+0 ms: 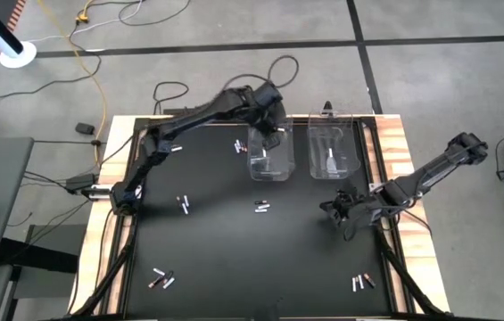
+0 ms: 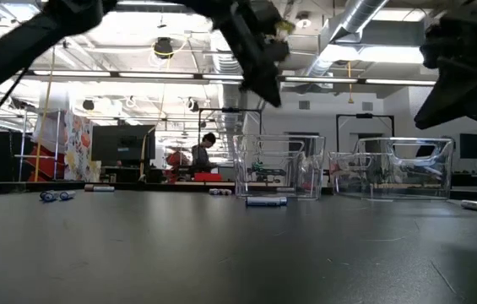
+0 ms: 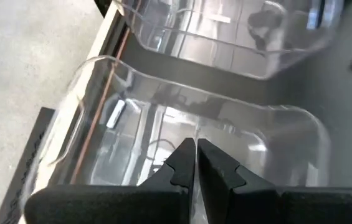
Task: Sort batteries
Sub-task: Put the white battery into the left transparent bin
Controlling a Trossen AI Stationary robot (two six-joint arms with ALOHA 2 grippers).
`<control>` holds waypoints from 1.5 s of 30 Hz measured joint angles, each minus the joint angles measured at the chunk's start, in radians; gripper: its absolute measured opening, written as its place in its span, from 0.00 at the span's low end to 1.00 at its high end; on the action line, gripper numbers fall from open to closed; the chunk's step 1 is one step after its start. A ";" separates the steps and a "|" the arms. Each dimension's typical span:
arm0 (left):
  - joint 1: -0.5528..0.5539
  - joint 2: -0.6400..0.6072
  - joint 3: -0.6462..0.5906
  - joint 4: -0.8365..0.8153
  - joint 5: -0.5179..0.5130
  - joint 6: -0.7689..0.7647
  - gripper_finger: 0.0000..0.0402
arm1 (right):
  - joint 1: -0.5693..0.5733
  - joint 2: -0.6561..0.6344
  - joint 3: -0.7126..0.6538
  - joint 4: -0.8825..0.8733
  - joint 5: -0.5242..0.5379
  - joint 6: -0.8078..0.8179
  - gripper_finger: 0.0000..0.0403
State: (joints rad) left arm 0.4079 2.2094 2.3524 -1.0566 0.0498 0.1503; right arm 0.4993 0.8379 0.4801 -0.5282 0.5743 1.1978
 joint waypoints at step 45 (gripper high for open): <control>-0.061 -0.817 -1.258 0.334 -0.504 -0.005 0.38 | -0.130 -0.008 0.000 -0.058 -0.167 -0.010 0.04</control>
State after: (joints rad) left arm 0.3473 1.3923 1.0939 -0.7223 -0.4540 0.1457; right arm 0.3696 0.8303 0.4801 -0.5863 0.4068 1.1883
